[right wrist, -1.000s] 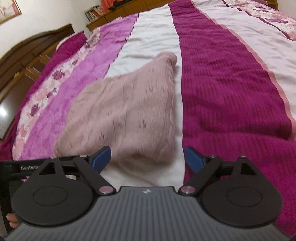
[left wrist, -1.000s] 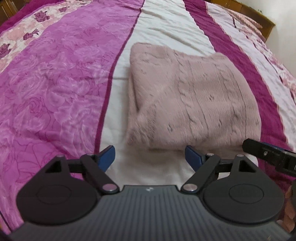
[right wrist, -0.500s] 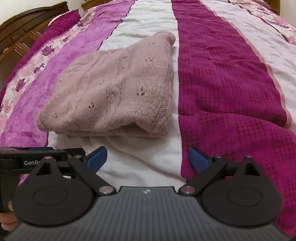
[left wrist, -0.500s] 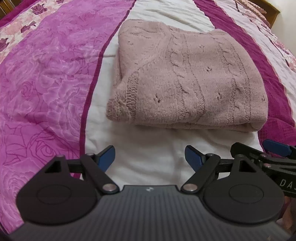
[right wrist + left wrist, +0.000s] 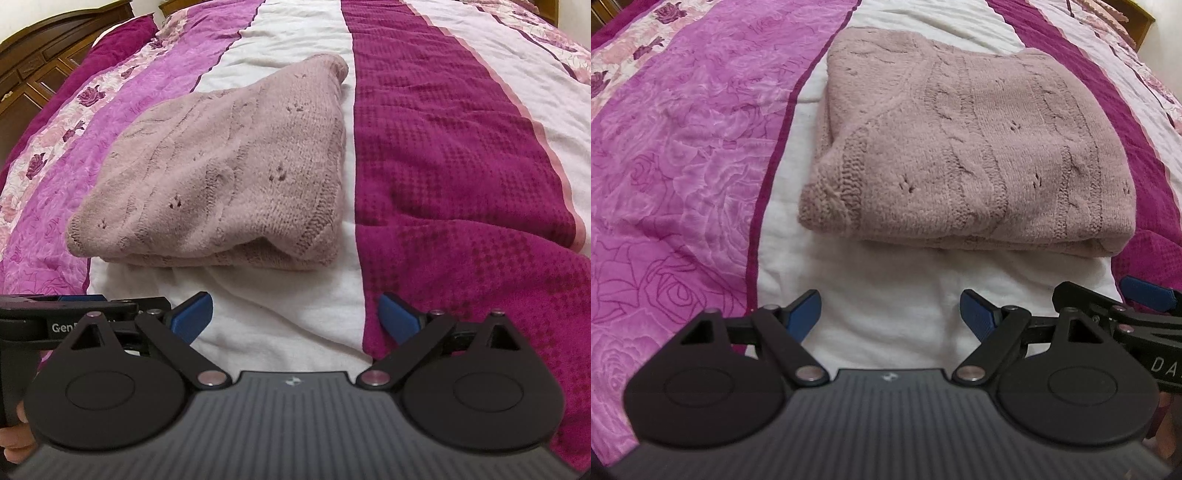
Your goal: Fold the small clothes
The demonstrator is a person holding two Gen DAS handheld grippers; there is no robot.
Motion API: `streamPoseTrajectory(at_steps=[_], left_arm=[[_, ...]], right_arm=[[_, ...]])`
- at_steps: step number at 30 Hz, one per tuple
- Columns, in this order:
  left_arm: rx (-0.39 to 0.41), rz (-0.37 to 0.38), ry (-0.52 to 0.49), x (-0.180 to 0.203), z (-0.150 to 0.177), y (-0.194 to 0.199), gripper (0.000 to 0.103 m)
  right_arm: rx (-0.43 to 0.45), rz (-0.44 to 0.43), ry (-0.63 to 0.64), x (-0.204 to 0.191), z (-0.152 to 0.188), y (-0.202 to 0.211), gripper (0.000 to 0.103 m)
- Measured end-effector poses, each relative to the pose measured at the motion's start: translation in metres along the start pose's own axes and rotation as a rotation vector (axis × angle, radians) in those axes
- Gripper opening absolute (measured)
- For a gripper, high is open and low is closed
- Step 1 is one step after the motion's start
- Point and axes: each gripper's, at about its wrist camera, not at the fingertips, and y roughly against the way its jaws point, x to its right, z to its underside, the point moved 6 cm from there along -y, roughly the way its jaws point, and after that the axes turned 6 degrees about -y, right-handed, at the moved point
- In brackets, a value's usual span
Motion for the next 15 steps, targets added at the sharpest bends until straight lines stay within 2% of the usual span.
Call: streamPoseTrajectory(at_steps=[15], left_arm=[[0.001,-0.002,-0.012,-0.0002,-0.0001,0.0006,0.084]], right_arm=[[-0.002,-0.004,-0.01,0.0016,0.0011,-0.0018,0.1]])
